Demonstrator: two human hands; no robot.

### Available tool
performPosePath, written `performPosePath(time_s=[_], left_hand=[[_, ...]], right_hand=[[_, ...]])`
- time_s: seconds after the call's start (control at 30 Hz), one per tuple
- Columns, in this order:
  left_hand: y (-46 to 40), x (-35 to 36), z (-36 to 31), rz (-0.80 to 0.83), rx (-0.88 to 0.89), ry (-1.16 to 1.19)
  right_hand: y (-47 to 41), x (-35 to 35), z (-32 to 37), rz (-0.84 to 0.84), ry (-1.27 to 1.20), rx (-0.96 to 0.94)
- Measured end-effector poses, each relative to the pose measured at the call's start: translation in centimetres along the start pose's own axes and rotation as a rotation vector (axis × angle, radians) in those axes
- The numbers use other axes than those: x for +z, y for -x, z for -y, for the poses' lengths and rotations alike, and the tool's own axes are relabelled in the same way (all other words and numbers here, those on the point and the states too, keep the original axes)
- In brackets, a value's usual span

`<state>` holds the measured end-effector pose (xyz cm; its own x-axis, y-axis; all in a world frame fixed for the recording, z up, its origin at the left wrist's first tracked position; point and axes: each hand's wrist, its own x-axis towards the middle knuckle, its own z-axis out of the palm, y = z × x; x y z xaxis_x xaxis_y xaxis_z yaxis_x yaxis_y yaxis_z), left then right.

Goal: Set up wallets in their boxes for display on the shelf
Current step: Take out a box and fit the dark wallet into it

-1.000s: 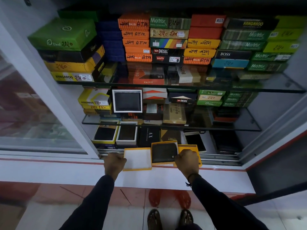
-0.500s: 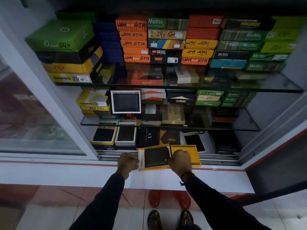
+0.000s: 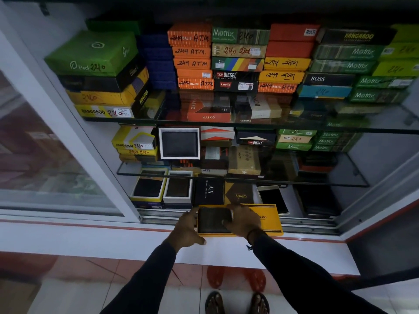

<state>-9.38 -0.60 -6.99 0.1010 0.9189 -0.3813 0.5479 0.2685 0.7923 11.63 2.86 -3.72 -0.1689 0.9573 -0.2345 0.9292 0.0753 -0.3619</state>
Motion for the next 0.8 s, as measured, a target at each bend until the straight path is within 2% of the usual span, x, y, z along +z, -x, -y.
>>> performPosePath(time_s=[0.1,0.2,0.33,0.5,0.6,0.7,0.8], left_hand=[[-0.3,0.7,0.0,-0.061,0.019,-0.103],[-0.7,0.9,0.2,-0.108,0.063,-0.116],[-0.6,1.1,0.6,-0.104,0.080,-0.105],[-0.4,1.2,0.9,-0.127,0.149,-0.024],[-0.4,1.0,1.0,-0.120,0.159,-0.046],[-0.4,0.3,1.0,-0.074,0.128,-0.027],[-0.2,-1.0,0.8,-0.020,0.151,0.142]], right_hand=[[-1.0,0.0,0.3,0.156,0.013,0.009],[-2.1,-0.2,0.1,0.215,-0.077,0.047],[-2.8,-0.1,0.3,0.141,-0.160,0.079],[-3.4,-0.3,0.9,0.073,-0.170,0.017],[-3.6,-0.6,0.9,0.091,-0.196,-0.017],[-4.1,-1.6,0.2,0.138,-0.385,-0.017],[-4.1,-3.7,-1.1,0.181,-0.660,0.059]])
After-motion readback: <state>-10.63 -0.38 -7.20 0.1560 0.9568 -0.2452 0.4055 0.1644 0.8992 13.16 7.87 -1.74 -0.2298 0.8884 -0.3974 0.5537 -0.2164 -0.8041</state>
